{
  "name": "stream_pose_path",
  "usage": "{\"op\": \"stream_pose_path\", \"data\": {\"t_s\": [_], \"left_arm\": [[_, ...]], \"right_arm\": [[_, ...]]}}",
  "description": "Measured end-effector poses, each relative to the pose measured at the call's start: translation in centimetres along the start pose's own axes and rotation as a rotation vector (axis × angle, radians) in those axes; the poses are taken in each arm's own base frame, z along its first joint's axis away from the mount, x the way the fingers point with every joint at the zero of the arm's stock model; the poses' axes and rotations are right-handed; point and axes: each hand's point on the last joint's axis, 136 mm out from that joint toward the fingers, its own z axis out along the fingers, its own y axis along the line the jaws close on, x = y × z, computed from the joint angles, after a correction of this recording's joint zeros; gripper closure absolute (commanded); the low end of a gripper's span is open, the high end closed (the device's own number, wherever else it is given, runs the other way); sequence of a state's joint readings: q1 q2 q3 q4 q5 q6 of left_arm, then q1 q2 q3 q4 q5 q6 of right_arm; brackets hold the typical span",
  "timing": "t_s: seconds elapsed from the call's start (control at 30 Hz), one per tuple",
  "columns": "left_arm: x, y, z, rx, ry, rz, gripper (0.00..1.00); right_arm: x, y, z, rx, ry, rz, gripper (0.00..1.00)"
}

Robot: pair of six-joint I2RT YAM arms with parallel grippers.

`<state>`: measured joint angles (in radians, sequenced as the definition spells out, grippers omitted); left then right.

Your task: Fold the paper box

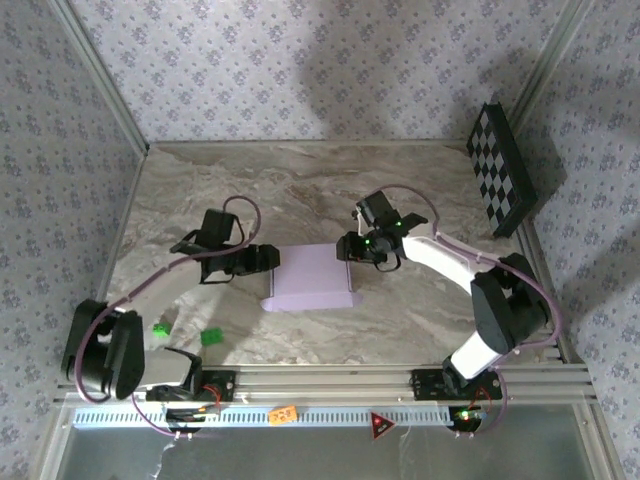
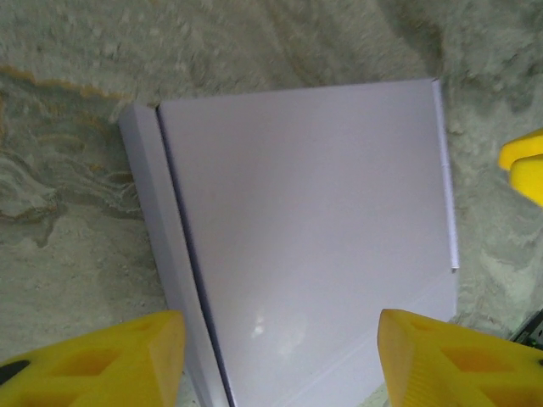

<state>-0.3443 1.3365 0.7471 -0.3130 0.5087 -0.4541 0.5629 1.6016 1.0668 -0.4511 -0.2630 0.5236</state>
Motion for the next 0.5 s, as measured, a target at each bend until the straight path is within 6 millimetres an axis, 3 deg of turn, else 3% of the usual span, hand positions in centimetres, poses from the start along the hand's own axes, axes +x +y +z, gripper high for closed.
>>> {"op": "stream_pose_path", "data": {"t_s": [0.2,0.5], "left_arm": [[0.8,1.0,1.7,-0.005,0.062,-0.033,0.39],[1.1,0.7,3.1,0.04,0.085,-0.043,0.48]], "right_arm": [[1.1,-1.5,1.9,0.026,0.075,0.018,0.48],[1.5,-0.6,3.5,-0.038,0.112,0.028,0.57]]}}
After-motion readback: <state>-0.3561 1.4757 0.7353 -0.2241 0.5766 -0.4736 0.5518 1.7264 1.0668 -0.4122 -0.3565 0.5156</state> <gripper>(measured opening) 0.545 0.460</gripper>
